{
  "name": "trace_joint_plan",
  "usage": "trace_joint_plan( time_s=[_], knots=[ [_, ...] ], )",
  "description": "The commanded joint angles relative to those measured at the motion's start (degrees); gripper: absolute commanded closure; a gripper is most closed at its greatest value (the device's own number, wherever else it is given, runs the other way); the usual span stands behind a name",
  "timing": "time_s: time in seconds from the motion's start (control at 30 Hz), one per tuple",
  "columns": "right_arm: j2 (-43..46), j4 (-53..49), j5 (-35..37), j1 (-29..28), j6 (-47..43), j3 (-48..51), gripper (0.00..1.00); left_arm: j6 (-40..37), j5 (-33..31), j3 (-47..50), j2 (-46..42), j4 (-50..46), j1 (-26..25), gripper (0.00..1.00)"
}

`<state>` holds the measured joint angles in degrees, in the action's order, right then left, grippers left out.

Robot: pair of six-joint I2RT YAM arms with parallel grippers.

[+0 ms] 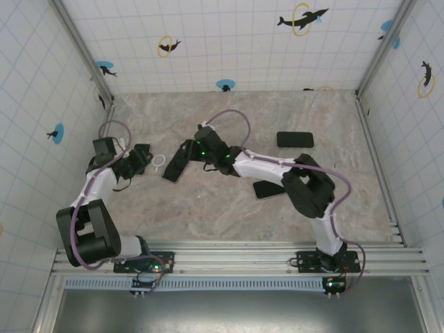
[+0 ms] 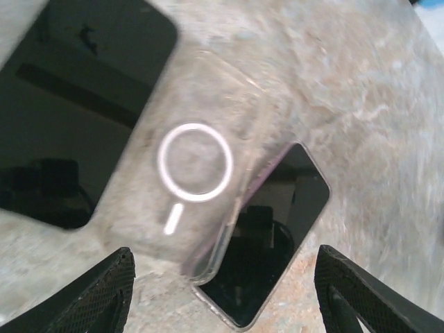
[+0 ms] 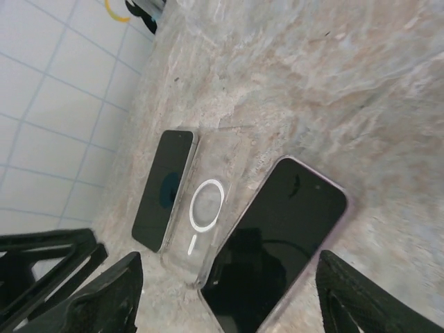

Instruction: Take the phone out of the phone case

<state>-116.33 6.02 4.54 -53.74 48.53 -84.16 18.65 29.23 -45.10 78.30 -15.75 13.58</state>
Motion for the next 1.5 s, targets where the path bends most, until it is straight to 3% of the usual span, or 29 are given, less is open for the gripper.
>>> trace_joint_plan(
  time_s=[0.0,0.3,0.4,0.53,0.63,0.93,1.47],
  knots=[
    [6.4,3.8,-3.79,1.24,-3.73,7.5,0.31,-8.96,-0.45,-2.11,1.95,0.37,-2.97,0.3],
    [20.37,3.4,-5.05,6.63,-7.99,24.07,0.23,-18.35,0.63,-5.38,7.01,-0.28,-11.58,0.29],
    [24.11,4.24,-6.05,8.59,-8.29,28.67,0.22,-20.23,-1.3,-6.97,9.76,-1.41,-14.3,0.29],
    [28.31,3.94,-7.13,10.54,-8.54,32.49,0.12,-22.24,-3.09,-9.04,13.65,-2.24,-16.95,0.29],
    [31.01,3.32,-7.34,11.57,-8.81,34.77,0.11,-24.05,-6.33,-10.35,16.5,-3.22,-18.49,0.22],
    [35.62,2.33,-7.52,13.73,-8.33,39.72,0.11,-28.31,-14.83,-15.03,21.55,-5.76,-21.44,0.19],
    [37.04,2.45,-8.02,14.73,-8.47,41.98,0.11,-30.32,-21.15,-20.28,28.8,-10.3,-24.13,0.17]
  ],
)
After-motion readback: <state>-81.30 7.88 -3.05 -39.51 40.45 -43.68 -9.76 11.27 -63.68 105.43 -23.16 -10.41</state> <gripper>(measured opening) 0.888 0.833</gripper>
